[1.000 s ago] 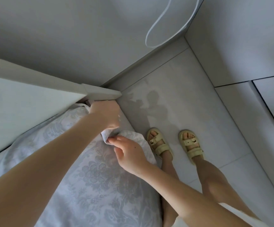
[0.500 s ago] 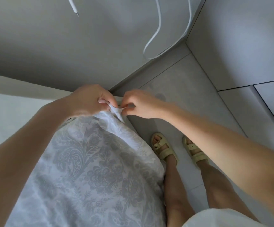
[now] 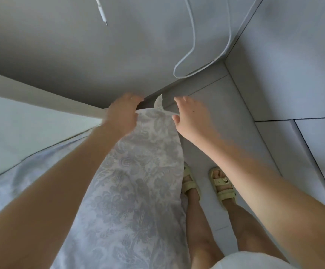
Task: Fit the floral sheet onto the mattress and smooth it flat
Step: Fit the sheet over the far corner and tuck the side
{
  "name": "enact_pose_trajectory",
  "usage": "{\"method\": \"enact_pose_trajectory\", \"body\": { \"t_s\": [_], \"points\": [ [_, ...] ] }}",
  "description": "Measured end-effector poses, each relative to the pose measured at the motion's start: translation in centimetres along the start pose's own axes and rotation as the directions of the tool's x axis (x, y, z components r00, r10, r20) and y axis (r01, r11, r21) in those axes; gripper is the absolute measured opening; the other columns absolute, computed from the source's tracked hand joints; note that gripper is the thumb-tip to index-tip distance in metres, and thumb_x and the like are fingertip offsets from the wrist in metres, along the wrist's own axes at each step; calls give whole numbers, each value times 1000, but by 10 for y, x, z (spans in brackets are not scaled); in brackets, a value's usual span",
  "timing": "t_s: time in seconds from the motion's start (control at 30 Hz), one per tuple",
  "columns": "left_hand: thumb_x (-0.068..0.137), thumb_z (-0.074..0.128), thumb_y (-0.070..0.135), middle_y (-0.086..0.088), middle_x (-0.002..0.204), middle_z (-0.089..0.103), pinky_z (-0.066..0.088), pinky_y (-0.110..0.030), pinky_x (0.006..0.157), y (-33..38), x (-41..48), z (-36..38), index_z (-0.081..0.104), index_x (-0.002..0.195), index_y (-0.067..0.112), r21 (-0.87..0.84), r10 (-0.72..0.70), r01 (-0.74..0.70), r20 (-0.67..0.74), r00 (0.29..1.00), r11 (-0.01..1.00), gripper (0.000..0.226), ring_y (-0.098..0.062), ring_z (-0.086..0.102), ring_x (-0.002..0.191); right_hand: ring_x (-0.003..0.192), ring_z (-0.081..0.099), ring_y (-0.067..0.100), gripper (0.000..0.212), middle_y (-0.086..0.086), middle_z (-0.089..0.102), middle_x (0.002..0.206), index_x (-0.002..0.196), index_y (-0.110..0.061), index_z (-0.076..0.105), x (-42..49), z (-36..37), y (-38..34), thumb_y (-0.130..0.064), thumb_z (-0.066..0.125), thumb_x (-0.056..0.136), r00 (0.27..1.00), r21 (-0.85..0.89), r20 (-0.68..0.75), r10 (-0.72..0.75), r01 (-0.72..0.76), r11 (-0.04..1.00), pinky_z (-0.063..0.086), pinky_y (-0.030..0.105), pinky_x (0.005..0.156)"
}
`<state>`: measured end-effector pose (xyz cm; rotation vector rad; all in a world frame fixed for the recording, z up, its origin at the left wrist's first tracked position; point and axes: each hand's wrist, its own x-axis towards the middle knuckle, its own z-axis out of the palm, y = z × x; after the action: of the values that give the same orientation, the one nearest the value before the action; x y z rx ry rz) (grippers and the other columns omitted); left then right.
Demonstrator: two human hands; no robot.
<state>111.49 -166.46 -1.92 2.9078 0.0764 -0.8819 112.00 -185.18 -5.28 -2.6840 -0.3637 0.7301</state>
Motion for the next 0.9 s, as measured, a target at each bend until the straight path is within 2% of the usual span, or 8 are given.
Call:
{"method": "enact_pose_trajectory", "body": {
  "t_s": [0.17, 0.23, 0.3, 0.43, 0.6, 0.7, 0.83, 0.9],
  "points": [
    [90, 45, 9, -16, 99, 62, 46, -37, 71, -29, -65, 12, 64, 102, 5, 159, -272, 296, -155, 950, 942, 23, -34, 58, 90, 116, 55, 24, 44, 7, 56, 132, 140, -12, 39, -52, 29, -28, -31, 41, 100, 957, 278, 284, -64, -18, 960, 46, 34, 91],
    [96, 38, 22, -18, 123, 58, 46, -43, 90, -55, -86, 31, 57, 121, 6, 108, -396, 402, -71, 915, 909, 35, -35, 53, 111, 119, 53, 24, 50, 7, 52, 137, 143, -12, 36, -73, 41, -47, -37, 40, 100, 878, 350, 450, -165, -3, 937, 43, 33, 92],
    [98, 29, 39, -6, 154, 28, 26, -45, 111, -74, -94, 45, 28, 146, 18, 101, -428, 417, 131, 894, 903, 52, -26, 26, 140, 123, 50, 25, 56, 8, 47, 142, 146, -13, 30, -93, 57, -65, -42, 40, 99, 777, 407, 567, -273, 24, 913, 41, 34, 97],
    [97, 21, 45, -3, 155, 21, 15, -50, 113, -79, -66, 45, 27, 146, 29, -119, -532, 563, 215, 819, 818, 51, -28, 20, 142, 129, 45, 27, 65, 9, 43, 145, 148, -12, 22, -123, 98, -89, -44, 45, 97, 659, 426, 675, -331, 17, 905, 39, 36, 101],
    [95, 41, 28, 0, 132, 56, 37, -29, 101, -54, -99, 39, 56, 128, 26, -633, -587, 429, -49, 808, 644, 36, -23, 50, 121, 114, 55, 28, 55, 8, 57, 123, 130, -8, 45, -131, 120, -86, -49, 47, 93, 709, 268, 656, -260, 103, 958, 44, 33, 83],
    [96, 45, 23, 2, 130, 57, 34, -20, 92, -31, -150, 43, 61, 121, 22, -660, -592, 357, -166, 789, 661, 30, -15, 51, 120, 102, 59, 31, 40, 13, 61, 104, 104, -6, 57, -128, 125, -98, -44, 51, 94, 737, 119, 620, -270, 252, 960, 37, 30, 69],
    [95, 48, 21, 1, 127, 58, 37, -23, 94, -22, -227, 81, 64, 116, 20, -671, -643, 428, -96, 760, 606, 26, -16, 52, 118, 88, 66, 31, 38, 18, 70, 91, 89, 1, 66, -115, 121, -98, -36, 59, 91, 748, 50, 563, -351, 393, 918, 52, 34, 77],
    [96, 48, 21, 0, 129, 57, 37, -24, 96, -21, -268, 104, 64, 116, 20, -692, -708, 493, -38, 706, 528, 26, -17, 52, 117, 87, 66, 34, 34, 21, 70, 90, 87, 4, 68, -107, 122, -85, -29, 59, 92, 819, -15, 451, -354, 404, 915, 52, 35, 80]
  ]
}}
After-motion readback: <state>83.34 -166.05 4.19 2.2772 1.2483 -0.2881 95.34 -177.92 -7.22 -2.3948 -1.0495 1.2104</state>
